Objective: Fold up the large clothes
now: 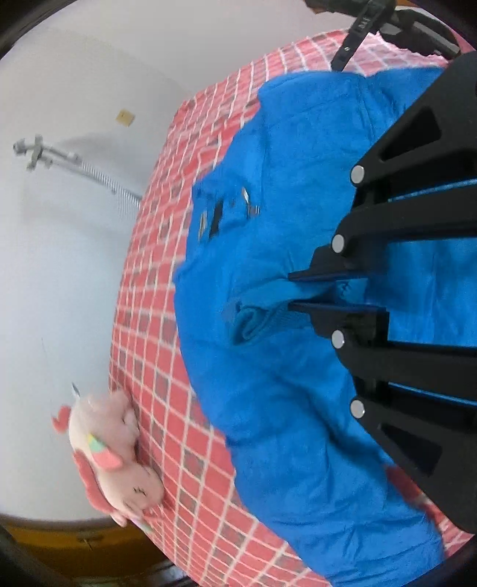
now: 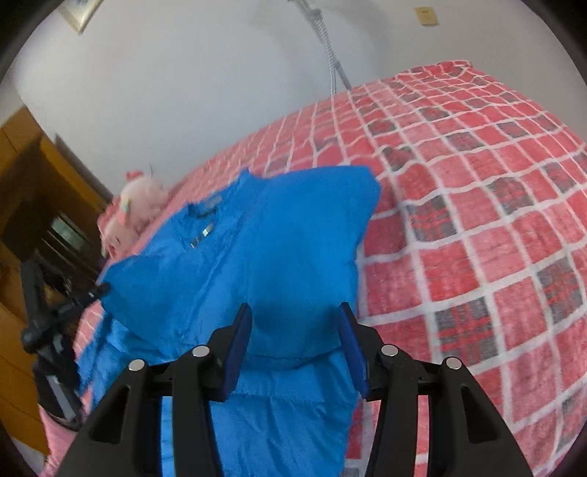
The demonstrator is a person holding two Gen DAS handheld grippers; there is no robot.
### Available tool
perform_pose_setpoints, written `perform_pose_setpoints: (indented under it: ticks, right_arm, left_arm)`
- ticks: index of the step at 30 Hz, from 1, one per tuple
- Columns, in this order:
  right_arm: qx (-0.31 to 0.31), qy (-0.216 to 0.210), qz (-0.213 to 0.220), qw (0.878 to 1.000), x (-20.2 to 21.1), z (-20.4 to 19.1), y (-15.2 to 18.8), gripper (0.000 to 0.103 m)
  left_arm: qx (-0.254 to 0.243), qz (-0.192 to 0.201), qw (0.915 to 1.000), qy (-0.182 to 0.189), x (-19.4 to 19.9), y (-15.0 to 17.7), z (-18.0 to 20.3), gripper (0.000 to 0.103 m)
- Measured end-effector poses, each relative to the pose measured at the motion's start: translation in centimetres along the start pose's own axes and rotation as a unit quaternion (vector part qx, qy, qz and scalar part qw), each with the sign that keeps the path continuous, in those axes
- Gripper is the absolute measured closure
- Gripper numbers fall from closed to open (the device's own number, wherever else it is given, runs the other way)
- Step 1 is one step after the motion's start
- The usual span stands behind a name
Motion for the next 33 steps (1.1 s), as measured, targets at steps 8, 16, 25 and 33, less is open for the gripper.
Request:
perform_pose_setpoints:
  ticks: [8,16,25,33]
  right_arm:
    - [0.04,0.08,-0.035,0.995,-2.4,0.0,1.4,0.054]
    - [0.008,0.062,-0.041,0.997,-2.5,1.3,1.7,0.05]
    - [0.056,0.054,-0.026,0.997,0.7,-6.7,-1.7,0.05]
    - [0.07,0.075,-0.09,0.991,-6.0,-9.3,0.4,0.05]
  left_arm:
    - [0.004,-0.041,0.9981,-0.045,-3.7,1.5,-4.0,0.087]
    - [0.03,-0.023,0.9981,-0.048,-2.3,0.8,-5.8,0.073]
    - [-0.024,0.02,0.9995,0.004,1.7,0.0,-0.3,0.066]
    - [-0.041,-0.052,0.9974,-0.027,-4.2,3.0,-1.9,0.066]
Point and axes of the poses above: each gripper's, at about its wrist camera, not at the fingertips, and x roughly against the way its jaws point, z to its right, y to its underside, the point moved 9 cm from there along -x, roughly the way its jaws point, and after that the axes turned 7 degrees about x, right-handed, at the moved point
